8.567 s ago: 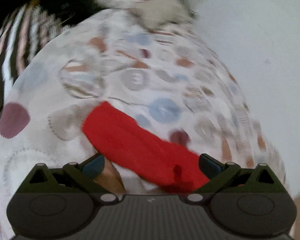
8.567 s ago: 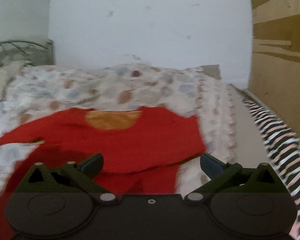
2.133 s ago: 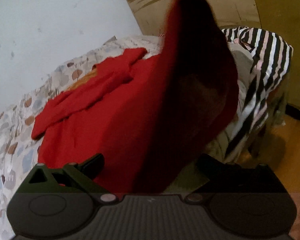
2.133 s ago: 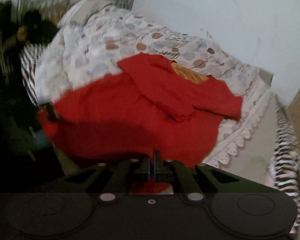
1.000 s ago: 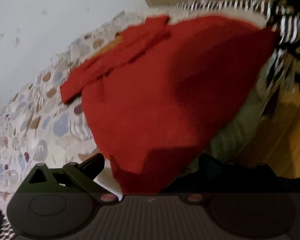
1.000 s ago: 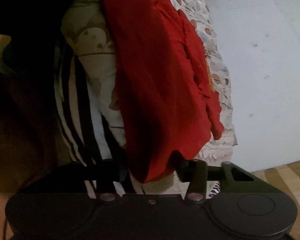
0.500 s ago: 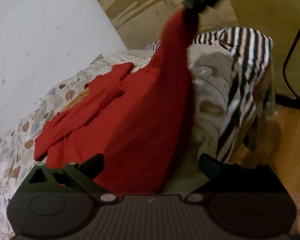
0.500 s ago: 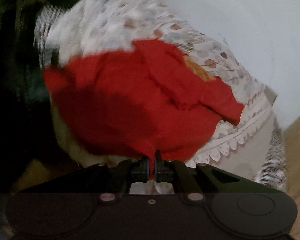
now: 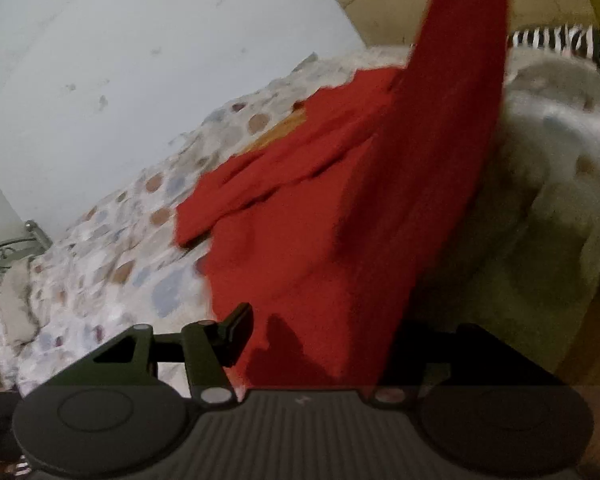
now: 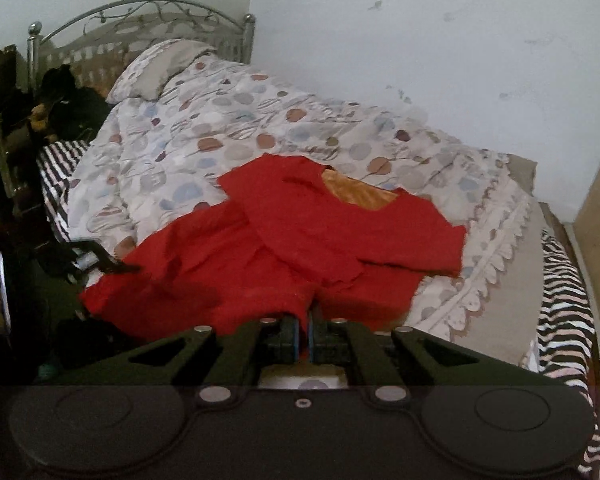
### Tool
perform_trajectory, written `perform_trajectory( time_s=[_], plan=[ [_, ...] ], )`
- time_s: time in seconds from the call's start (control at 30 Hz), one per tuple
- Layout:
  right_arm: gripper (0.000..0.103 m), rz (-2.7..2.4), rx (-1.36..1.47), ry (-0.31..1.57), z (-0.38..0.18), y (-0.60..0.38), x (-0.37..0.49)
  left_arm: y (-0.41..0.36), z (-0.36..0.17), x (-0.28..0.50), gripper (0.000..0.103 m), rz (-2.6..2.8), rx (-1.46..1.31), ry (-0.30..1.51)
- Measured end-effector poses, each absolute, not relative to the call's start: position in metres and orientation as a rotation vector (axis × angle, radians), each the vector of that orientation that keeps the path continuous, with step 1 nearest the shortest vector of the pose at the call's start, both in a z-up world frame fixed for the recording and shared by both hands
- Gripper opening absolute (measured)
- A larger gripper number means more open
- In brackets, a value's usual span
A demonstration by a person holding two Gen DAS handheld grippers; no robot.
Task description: Fold small clothes
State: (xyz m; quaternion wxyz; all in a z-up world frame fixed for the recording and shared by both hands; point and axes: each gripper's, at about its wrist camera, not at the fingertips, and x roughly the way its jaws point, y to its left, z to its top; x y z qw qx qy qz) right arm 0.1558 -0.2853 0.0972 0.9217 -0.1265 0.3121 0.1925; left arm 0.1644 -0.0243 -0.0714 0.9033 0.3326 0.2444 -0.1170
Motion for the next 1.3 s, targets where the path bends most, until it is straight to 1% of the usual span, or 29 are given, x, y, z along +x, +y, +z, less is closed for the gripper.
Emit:
perform_trajectory(
  time_s=[0.03,0.1,0.13,0.2,0.23,0.27,0.43,0.57,0.67,0.77,0.9,0.97,1.13,1.3],
  plan=[
    [0.003,0.386,-0.249,0.642,0.094,-0.287,0.153,-0.016,-0.072,0.163,0.059,-0.252,0.696,0.507],
    [0.003,0.372,-0.241,0.642,0.088,-0.288,0.146,-0.006,-0.073,0.158,0.053,-0.277,0.719,0.492],
    [0.003,0.365,-0.241,0.641,0.084,-0.288,0.143,-0.005,-0.073,0.153,0.047,-0.285,0.745,0.48],
    [0.003,0.343,-0.247,0.638,0.073,-0.286,0.134,-0.005,-0.077,0.145,0.028,-0.304,0.807,0.45],
    [0.003,0.331,-0.239,0.639,0.067,-0.286,0.13,-0.004,-0.078,0.142,0.009,-0.317,0.82,0.445],
    [0.003,0.316,-0.224,0.641,0.062,-0.287,0.125,-0.003,-0.077,0.139,0.005,-0.324,0.817,0.439],
    [0.002,0.205,-0.172,0.605,0.038,-0.293,0.094,-0.002,-0.048,0.109,0.003,-0.279,0.804,0.266],
    [0.002,0.159,-0.157,0.536,0.037,-0.292,0.07,-0.001,-0.017,0.095,0.003,-0.257,0.765,0.191],
    [0.002,0.166,-0.195,0.487,0.046,-0.283,0.05,0.003,0.001,0.08,0.003,-0.254,0.742,0.174],
    [0.002,0.178,-0.201,0.476,0.061,-0.278,0.026,0.012,0.017,0.055,0.003,-0.266,0.739,0.189],
    [0.002,0.202,-0.173,0.478,0.097,-0.272,-0.019,0.026,0.051,0.015,0.003,-0.296,0.732,0.215],
    [0.002,0.207,-0.174,0.477,0.11,-0.269,-0.031,0.03,0.066,0.008,0.003,-0.324,0.703,0.239],
    [0.002,0.218,-0.153,0.458,0.124,-0.271,-0.019,0.035,0.09,0.036,0.004,-0.362,0.621,0.287],
    [0.002,0.218,-0.156,0.426,0.139,-0.282,0.036,0.033,0.117,0.095,0.004,-0.427,0.617,0.313]
  ],
)
